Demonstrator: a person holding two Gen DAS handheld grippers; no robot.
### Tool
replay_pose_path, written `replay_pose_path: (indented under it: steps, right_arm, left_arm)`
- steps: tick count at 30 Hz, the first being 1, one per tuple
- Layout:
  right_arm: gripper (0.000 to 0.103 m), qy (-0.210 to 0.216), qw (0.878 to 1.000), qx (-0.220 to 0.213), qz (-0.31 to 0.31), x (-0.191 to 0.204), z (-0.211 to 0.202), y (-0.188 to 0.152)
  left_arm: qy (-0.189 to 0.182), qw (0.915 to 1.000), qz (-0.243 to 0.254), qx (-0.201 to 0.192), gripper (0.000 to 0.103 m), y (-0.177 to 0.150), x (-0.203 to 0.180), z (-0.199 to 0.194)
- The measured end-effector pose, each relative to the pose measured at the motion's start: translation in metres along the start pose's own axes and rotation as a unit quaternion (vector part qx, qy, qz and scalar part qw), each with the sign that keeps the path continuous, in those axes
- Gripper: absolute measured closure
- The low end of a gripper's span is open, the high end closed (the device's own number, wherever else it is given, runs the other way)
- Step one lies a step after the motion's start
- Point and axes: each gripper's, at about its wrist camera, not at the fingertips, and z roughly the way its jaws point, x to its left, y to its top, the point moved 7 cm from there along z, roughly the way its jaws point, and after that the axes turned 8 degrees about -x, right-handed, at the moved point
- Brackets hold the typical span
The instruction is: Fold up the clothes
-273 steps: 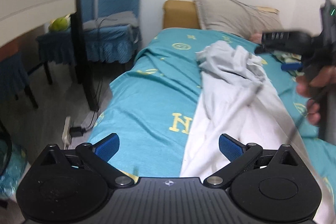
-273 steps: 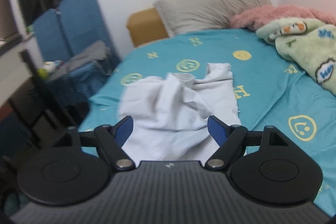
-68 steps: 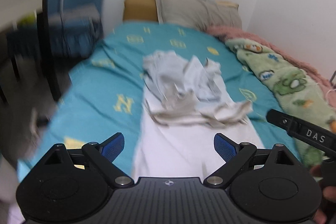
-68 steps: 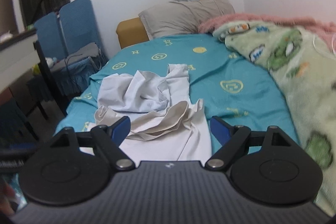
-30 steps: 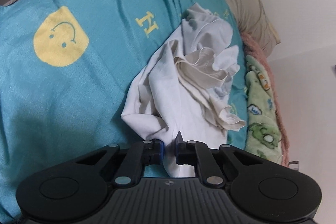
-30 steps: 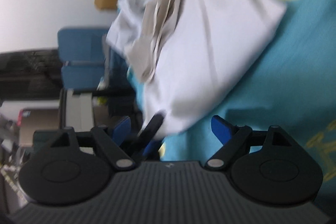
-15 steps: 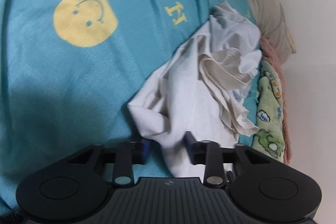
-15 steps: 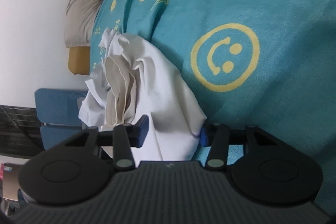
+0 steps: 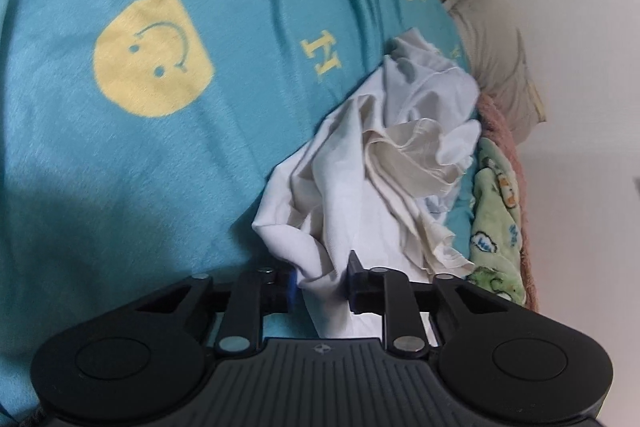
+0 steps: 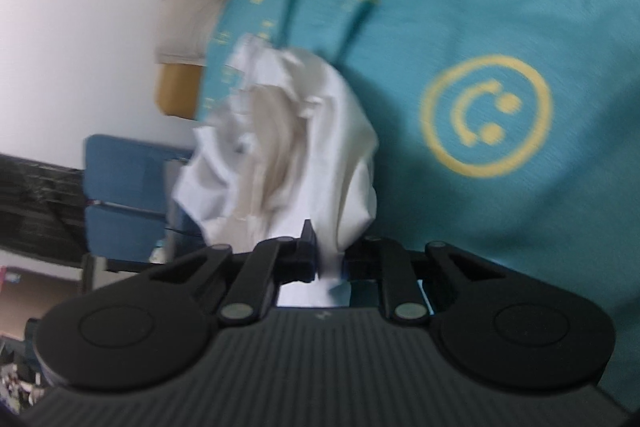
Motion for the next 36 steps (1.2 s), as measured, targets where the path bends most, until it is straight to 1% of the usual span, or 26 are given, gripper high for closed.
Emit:
replay_pose_path:
  steps: [4, 8, 13, 15, 18, 21, 23, 25, 27, 32, 34, 36]
  right_arm:
    - [0.091, 0.036, 0.999, -0.014, -0.013, 0.019, -0.004, 0.011]
    - [0.092, 0.076, 0.996, -0.036, -0.023, 0.042, -0.016, 0.023]
    - [0.092, 0.127, 0.99, -0.056, -0.029, 0.073, -0.037, 0.035]
    - [0.092, 0.143, 0.987, -0.061, -0.042, 0.085, -0.05, 0.038]
    - [0.092, 0.159, 0.983, -0.06, -0.061, 0.103, -0.07, 0.039]
    - [0.092, 0.169, 0.981, -0.058, -0.07, 0.116, -0.093, 0.037]
    - [0.092, 0.163, 0.981, -0.055, -0.09, 0.121, -0.112, 0.03]
    - [0.092, 0.155, 0.981, -0.049, -0.103, 0.119, -0.133, 0.021]
    - [0.092, 0.147, 0.983, -0.042, -0.103, 0.11, -0.154, 0.012]
    - [0.092, 0.113, 0.988, -0.023, -0.099, 0.08, -0.208, -0.013]
    - [0.092, 0.096, 0.991, -0.015, -0.092, 0.068, -0.217, -0.021]
    - [0.092, 0.086, 0.993, -0.007, -0.082, 0.059, -0.216, -0.021]
  left_arm:
    - [-0.044, 0.9985, 0.02, -0.025, 0.091, 0.005, -0.021, -0.013]
    - [-0.087, 0.9943, 0.039, -0.048, 0.093, 0.009, -0.043, -0.028]
    - [-0.137, 0.987, 0.057, -0.063, 0.093, 0.012, -0.07, -0.056]
    - [-0.157, 0.9832, 0.064, -0.069, 0.093, 0.014, -0.081, -0.068]
    - [-0.173, 0.9784, 0.083, -0.077, 0.094, 0.016, -0.097, -0.092]
    - [-0.172, 0.9778, 0.095, -0.072, 0.094, 0.001, -0.095, -0.124]
    - [-0.172, 0.9774, 0.103, -0.068, 0.094, -0.009, -0.092, -0.145]
    - [-0.171, 0.9769, 0.111, -0.064, 0.094, -0.019, -0.09, -0.166]
    - [-0.17, 0.9764, 0.119, -0.06, 0.094, -0.029, -0.087, -0.187]
    - [-0.15, 0.9842, 0.088, -0.029, 0.094, -0.06, -0.062, -0.234]
    - [-0.139, 0.9864, 0.085, -0.021, 0.094, -0.068, -0.055, -0.242]
    - [-0.127, 0.9886, 0.08, -0.017, 0.093, -0.07, -0.05, -0.24]
